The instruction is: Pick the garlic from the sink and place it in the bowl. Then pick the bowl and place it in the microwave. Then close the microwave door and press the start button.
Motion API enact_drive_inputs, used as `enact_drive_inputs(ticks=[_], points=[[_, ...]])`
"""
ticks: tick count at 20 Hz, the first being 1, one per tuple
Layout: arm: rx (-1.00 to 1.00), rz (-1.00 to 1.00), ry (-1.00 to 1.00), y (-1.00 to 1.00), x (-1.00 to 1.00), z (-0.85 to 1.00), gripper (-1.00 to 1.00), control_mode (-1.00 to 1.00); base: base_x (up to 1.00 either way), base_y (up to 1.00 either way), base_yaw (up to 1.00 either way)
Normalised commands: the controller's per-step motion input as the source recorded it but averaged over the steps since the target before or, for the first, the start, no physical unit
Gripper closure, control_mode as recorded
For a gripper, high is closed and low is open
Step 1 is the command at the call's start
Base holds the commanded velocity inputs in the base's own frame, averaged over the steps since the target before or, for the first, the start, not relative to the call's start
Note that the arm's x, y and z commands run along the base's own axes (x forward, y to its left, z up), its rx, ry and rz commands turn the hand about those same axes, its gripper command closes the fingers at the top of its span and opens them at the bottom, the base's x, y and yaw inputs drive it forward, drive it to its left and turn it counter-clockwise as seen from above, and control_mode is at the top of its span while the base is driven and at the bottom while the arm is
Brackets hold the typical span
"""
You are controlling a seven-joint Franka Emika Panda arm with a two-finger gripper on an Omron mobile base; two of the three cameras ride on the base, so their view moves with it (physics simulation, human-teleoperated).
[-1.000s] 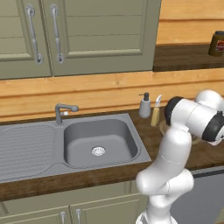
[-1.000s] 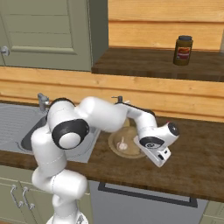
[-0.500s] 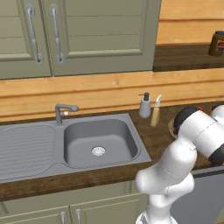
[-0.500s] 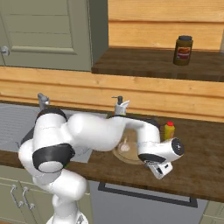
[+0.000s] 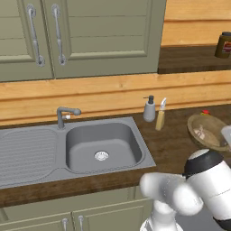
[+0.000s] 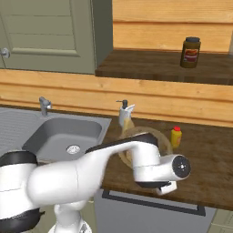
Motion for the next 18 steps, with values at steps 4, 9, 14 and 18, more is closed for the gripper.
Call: enact_drive_inputs(ticks=[4, 9, 14, 18], points=[[0.0, -0.28, 0.0, 0.43, -0.38, 0.67, 1.0, -1.0, 0.0, 0.0, 0.0], [-0.03, -0.25, -0.09, 0.89, -0.32, 0.63, 1.0, -1.0, 0.0, 0.0, 0.0], [-0.02, -0.25, 0.02, 0.94, -0.13, 0.75, 1.0, -1.0, 0.0, 0.0, 0.0], [-0.01, -0.19, 0.16, 0.69, -0.01, 0.84, 1.0, -1.0, 0.0, 0.0, 0.0]])
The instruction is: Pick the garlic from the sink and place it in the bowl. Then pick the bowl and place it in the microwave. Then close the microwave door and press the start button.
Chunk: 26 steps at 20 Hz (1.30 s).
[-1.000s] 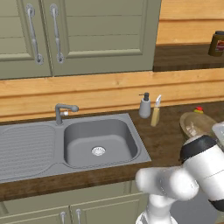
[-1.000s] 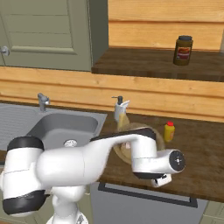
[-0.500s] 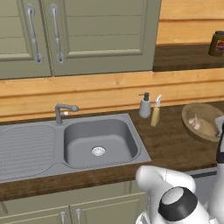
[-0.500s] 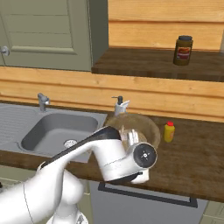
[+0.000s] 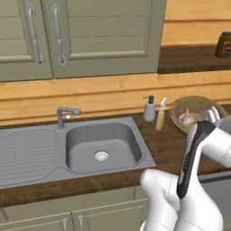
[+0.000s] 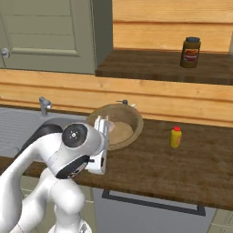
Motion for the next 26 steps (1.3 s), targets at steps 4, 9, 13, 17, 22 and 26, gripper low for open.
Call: enact_drive_inputs(ticks=[4, 9, 13, 17, 22, 26], points=[[-0.01, -0.09, 0.05, 0.51, 0.0, 0.72, 1.0, -1.0, 0.0, 0.0, 0.0], [0.0, 0.0, -0.01, 0.56, -0.14, 0.64, 1.0, -1.0, 0.0, 0.0, 0.0], [0.02, 0.0, -0.01, 0.22, -0.15, 0.81, 1.0, -1.0, 0.0, 0.0, 0.0], [0.06, 0.01, 0.12, 0.32, 0.0, 0.7, 1.0, -1.0, 0.0, 0.0, 0.0], [0.17, 0.02, 0.02, 0.05, -0.15, 0.31, 1.0, -1.0, 0.0, 0.0, 0.0], [0.0, 0.0, -0.28, 0.05, -0.26, 0.08, 1.0, -1.0, 0.0, 0.0, 0.0]])
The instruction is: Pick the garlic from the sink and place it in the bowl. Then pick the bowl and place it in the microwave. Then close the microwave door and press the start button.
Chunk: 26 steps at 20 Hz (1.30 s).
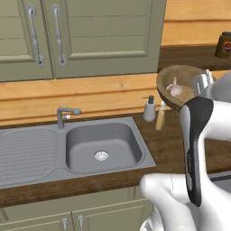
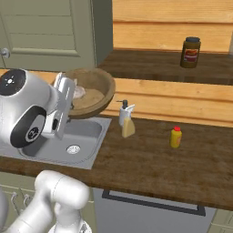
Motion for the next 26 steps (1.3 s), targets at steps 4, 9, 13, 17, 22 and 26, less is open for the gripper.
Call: enact_drive_inputs(ticks=[4, 9, 13, 17, 22, 26], points=[[0.01, 0.0, -0.07, 0.19, -0.05, 0.36, 1.0, -1.0, 0.0, 0.0, 0.0], [0.0, 0.0, -0.03, 0.16, -0.04, 0.09, 1.0, 1.0, -0.16, 0.0, 0.0], [0.0, 0.0, 0.0, 0.0, 0.0, 0.0, 1.0, 1.0, -0.73, -0.42, -0.13], [0.0, 0.0, 0.0, 0.0, 0.0, 0.0, 1.0, 1.0, -0.72, -0.43, -0.46], [0.0, 0.0, 0.0, 0.0, 0.0, 0.0, 1.0, 1.0, -0.08, -0.02, -0.86], [0.0, 0.0, 0.0, 0.0, 0.0, 0.0, 1.0, 1.0, 0.0, 0.0, -0.98]])
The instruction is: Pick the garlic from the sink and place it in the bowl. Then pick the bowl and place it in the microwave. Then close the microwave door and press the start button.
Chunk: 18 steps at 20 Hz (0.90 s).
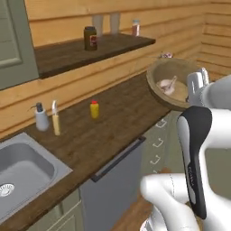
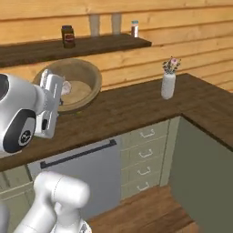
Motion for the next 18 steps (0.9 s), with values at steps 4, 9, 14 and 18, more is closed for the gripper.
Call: enact_drive_inputs(ticks=[4, 9, 14, 18], points=[[0.0, 0.0, 0.0, 0.0, 0.0, 0.0, 1.0, 1.0, 0.0, 0.0, -0.99], [0.0, 0.0, 0.0, 0.0, 0.0, 0.0, 1.0, 1.0, 0.0, 0.0, -0.95], [0.0, 0.0, 0.0, 0.0, 0.0, 0.0, 1.0, 1.0, 0.0, -0.04, -0.94], [0.0, 0.0, 0.0, 0.0, 0.0, 0.0, 1.0, 1.0, 0.0, -0.14, -0.91]])
